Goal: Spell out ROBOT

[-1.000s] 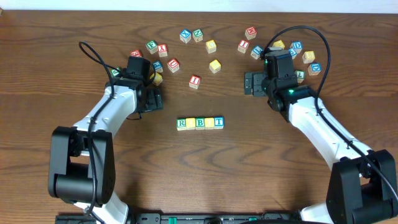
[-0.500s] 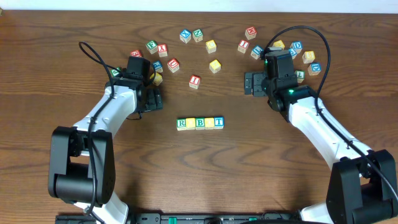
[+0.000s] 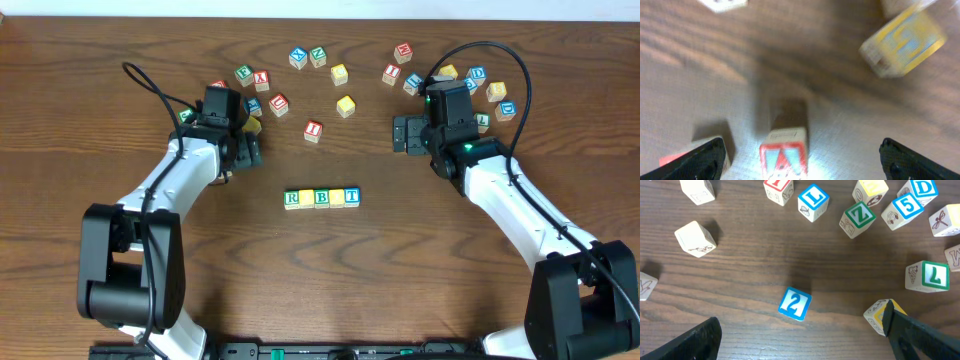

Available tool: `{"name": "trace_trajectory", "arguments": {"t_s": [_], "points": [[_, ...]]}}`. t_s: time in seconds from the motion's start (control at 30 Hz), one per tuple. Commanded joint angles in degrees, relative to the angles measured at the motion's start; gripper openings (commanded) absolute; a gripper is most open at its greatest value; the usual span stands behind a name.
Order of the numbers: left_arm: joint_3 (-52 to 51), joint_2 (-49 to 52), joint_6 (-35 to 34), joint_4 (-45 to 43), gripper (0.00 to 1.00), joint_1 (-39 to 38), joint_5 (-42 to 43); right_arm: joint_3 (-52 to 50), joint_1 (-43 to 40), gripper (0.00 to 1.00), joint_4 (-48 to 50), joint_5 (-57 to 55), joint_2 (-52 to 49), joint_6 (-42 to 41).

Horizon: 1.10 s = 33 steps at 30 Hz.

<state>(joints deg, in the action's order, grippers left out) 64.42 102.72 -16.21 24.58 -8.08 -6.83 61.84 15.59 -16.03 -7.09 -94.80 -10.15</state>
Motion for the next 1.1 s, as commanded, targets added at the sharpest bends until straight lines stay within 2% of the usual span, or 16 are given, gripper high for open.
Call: {"name": "trace_trajectory", "arguments": {"t_s": [0.0,0.17,0.37,0.5,0.63,0.73,1.07], "points": [[1.2,-4.7,1.0,-3.3,0.97,-0.2,-0.9,0.9,-0.3,0.99,-0.1,-0.5,-0.3,0.6],[-0.2,-10.7,2.9,-11.2,0.97,-0.9,0.6,0.9,-0.3,0.99,-0.1,-0.5,-0.3,0.6],[-3.8,-18.4,4.7,-14.1,0.97,-1.1,0.9,0.9,-0.3,0.99,-0.1,-0.5,-0.3,0.6],[-11.0,-24.2,10.0,-19.7,0.97,-1.1,4.9,0.9,-0.3,0.99,-0.1,-0.5,-0.3,0.6],[-20.3,-30.3,10.4,-26.7,0.97,-1.0,5.6,0.9,-0.3,0.99,-0.1,-0.5,-0.3,0.6],[-26.4,-34.5,14.5,-30.6,0.96,-1.0,9.4,0.9,-0.3,0.99,-0.1,-0.5,-0.3,0.6],[-38.8,-45.5,20.4,-34.2,0.97,-1.1,16.1,0.9,-0.3,0.99,-0.1,-0.5,-0.3,0.6]]}}
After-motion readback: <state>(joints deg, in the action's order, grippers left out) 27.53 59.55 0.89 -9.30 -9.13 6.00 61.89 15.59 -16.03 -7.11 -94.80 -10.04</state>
